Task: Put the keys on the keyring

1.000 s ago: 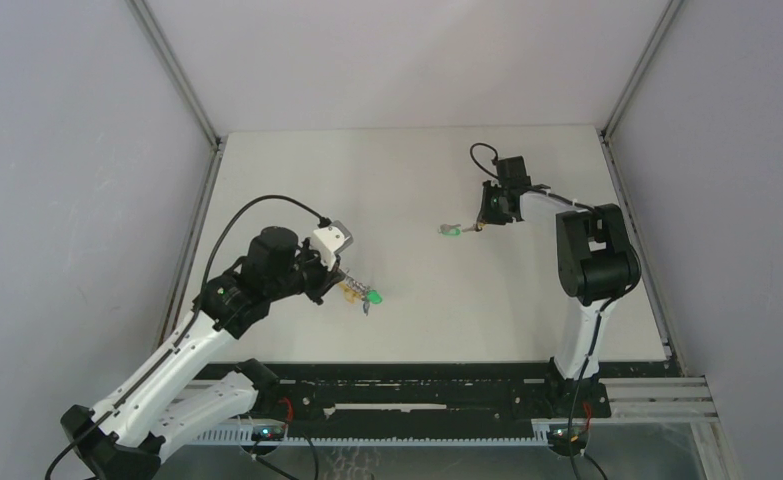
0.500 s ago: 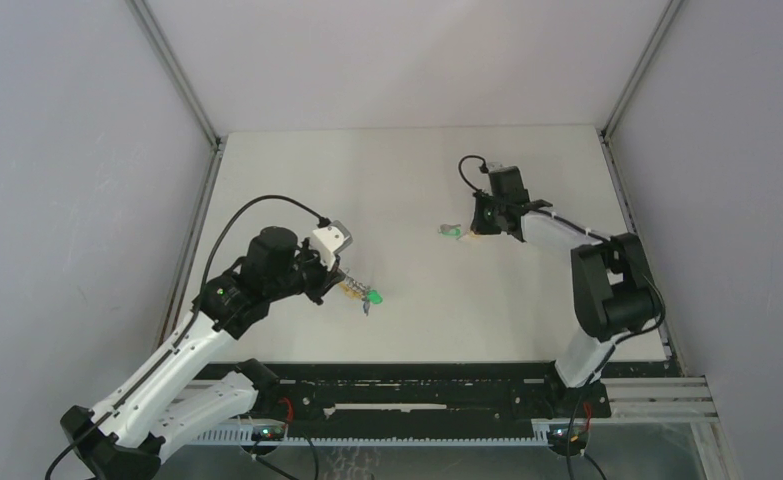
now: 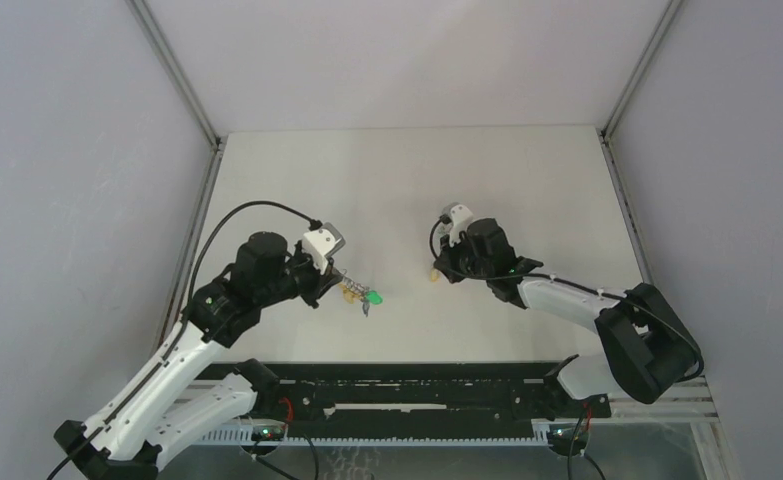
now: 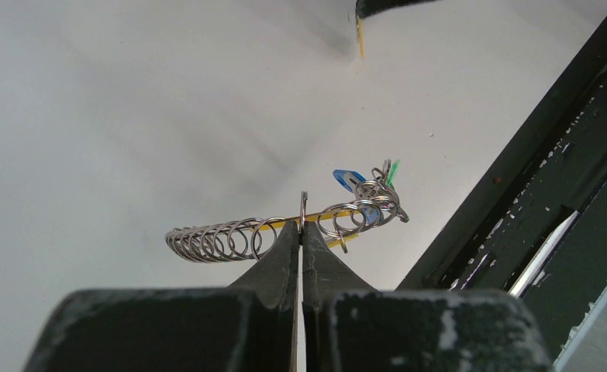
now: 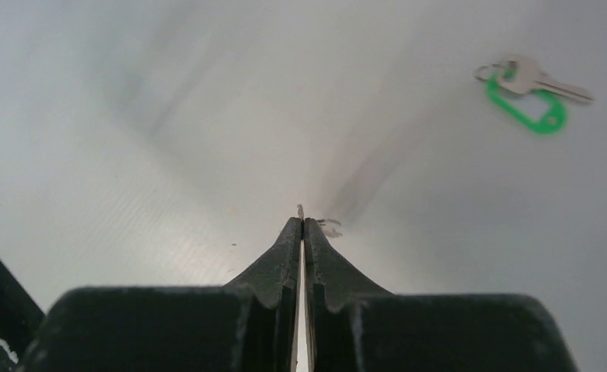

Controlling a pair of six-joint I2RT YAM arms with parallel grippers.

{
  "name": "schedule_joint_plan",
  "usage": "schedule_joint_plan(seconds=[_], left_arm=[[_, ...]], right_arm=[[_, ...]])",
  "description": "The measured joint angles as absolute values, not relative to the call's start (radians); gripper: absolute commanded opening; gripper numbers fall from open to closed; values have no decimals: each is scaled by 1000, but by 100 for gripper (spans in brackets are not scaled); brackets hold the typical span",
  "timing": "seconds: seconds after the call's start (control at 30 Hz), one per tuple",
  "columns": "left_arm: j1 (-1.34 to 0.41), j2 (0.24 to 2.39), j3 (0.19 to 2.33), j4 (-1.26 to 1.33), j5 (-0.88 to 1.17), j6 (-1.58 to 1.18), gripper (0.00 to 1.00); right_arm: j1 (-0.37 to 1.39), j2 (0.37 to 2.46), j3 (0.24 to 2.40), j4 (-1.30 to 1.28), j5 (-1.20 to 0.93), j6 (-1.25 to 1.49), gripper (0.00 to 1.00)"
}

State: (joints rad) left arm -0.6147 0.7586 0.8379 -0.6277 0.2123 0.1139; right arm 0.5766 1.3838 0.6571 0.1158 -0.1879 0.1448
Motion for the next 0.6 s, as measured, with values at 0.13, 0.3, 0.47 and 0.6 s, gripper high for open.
schedule_joint_plan(seconds=[0.13,0.3,0.47,0.6], left_arm=[[-615,725,838,-631,209,107,0],[-614,697,838,-631,183,97,0],[-611,697,838,-631,133,88,0],[-607,698,838,-631,103,86,0]], right_arm=[[652,1399,624,202,-203,157,0],[717,1480,616,324,-200,221,0],[733,1573,614,398,-149,330,0],[727,1614,588,434,-90,439,0]])
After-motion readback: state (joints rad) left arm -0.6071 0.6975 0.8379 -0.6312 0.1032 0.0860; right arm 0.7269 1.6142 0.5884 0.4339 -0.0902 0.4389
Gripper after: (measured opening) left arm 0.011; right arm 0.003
